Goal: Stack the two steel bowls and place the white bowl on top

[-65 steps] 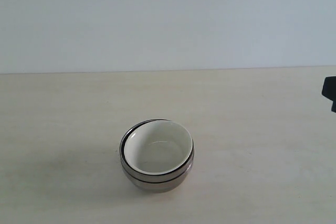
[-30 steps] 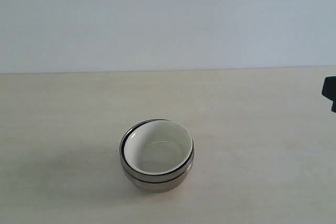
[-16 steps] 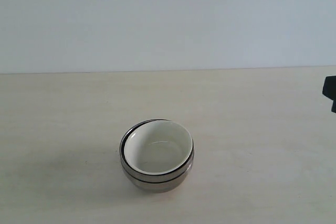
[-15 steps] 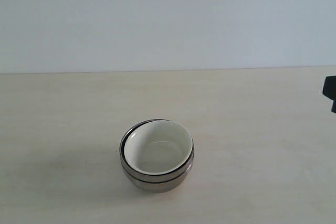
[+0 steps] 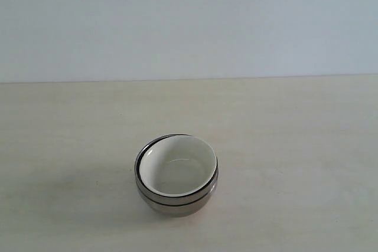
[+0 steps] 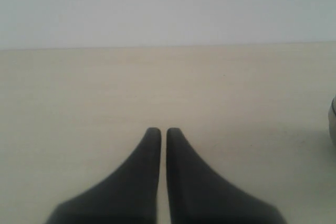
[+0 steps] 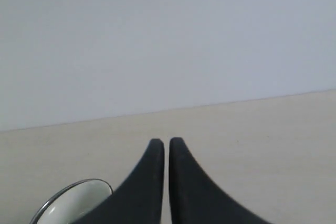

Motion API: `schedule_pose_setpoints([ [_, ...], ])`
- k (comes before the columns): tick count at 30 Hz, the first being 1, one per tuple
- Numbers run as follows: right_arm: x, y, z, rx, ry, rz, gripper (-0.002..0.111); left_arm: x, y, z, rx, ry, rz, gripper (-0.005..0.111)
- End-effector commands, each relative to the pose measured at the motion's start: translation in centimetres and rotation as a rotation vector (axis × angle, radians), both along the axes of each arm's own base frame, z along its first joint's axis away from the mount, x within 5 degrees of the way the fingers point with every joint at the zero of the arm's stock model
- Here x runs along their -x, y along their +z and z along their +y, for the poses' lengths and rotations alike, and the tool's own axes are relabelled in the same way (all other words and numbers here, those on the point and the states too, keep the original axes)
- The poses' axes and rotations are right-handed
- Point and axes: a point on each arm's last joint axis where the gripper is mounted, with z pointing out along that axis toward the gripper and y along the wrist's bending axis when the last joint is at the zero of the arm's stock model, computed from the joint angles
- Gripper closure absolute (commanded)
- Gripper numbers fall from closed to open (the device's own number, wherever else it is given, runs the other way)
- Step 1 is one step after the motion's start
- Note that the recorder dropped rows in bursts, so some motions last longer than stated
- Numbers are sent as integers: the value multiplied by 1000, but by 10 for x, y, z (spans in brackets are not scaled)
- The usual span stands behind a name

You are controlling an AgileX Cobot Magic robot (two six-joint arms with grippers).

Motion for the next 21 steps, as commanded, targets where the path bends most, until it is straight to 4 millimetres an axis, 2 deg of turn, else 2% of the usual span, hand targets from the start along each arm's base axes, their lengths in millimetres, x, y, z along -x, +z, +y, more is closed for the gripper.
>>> schedule_pose_setpoints([
  [1, 16, -11, -7, -10, -28, -87, 108, 0, -1, 0, 6, 2, 2, 103],
  [7, 31, -20, -14, -29, -74, -177, 108, 0, -1, 0, 6, 2, 2, 103],
  [21, 34, -43, -21, 30, -182, -194, 108, 0, -1, 0, 6, 2, 2, 103],
])
